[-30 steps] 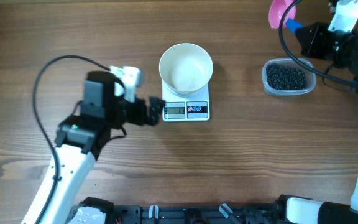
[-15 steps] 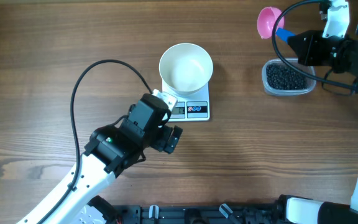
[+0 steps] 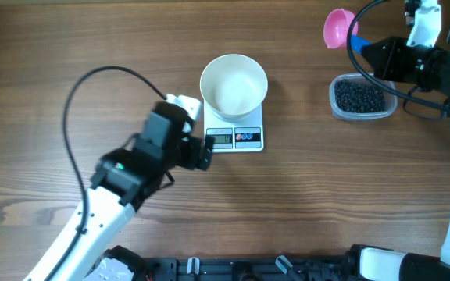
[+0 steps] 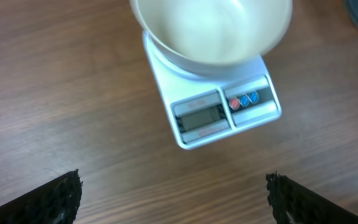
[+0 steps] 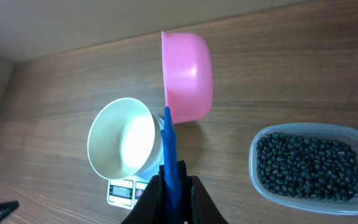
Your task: Scoop item into bowl and weigh 150g on scale
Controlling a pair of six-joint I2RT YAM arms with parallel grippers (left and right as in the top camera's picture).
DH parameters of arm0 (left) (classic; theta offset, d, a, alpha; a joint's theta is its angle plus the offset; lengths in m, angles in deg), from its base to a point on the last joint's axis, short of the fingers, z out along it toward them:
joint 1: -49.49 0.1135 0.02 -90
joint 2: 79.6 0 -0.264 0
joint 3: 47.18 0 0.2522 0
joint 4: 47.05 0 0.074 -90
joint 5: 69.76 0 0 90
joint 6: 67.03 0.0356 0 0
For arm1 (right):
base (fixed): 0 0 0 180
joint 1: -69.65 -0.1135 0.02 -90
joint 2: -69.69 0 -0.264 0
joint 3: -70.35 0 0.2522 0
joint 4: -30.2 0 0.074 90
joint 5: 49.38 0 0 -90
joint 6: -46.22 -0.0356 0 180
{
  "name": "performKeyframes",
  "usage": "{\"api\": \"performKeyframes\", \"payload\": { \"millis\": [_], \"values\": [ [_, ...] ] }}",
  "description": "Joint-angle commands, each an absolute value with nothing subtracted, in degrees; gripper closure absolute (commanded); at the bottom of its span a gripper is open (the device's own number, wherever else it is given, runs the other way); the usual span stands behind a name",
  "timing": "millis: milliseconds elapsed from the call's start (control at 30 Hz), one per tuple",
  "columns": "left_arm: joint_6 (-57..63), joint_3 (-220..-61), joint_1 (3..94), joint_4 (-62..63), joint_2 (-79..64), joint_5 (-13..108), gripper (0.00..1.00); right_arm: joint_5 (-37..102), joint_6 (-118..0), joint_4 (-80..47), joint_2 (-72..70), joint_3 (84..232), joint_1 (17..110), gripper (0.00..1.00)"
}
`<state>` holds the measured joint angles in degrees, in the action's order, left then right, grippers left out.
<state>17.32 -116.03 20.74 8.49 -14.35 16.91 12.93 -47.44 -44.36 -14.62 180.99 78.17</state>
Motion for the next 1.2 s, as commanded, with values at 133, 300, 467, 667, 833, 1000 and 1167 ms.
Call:
{"api": "performKeyframes", "payload": {
  "millis": [133,300,467,667,833,1000,1167],
  "values": [
    [29.2,-118.0,25.2,10.0,-13.6,28.2,0.0,11.6,-48.3,-44.1,-14.8,181.2,77.9,0.96],
    [29.2,-118.0,25.2,10.2,-12.5,28.3,0.0,11.6,-48.3,-43.9,-14.8,181.2,77.9,0.96],
    [26.1,-118.0,25.2,8.2,-12.1,26.8,0.0,11.6,-48.3,-43.2,-14.8,181.2,77.9,0.96],
    [24.0,-118.0,25.2,4.9,-12.1,26.8,0.0,12.5,-48.2,-43.0,-14.8,181.2,77.9,0.96],
    [24.0,-118.0,25.2,4.8,-12.1,26.9,0.0,12.7,-47.8,-43.3,-14.8,181.2,77.9,0.96],
    [24.0,-118.0,25.2,4.8,-12.1,26.8,0.0,12.7,-47.8,-43.2,-14.8,181.2,77.9,0.95],
    [24.0,-118.0,25.2,4.9,-12.1,26.8,0.0,13.2,-46.8,-43.2,-14.8,181.2,77.9,0.96]
  ]
}}
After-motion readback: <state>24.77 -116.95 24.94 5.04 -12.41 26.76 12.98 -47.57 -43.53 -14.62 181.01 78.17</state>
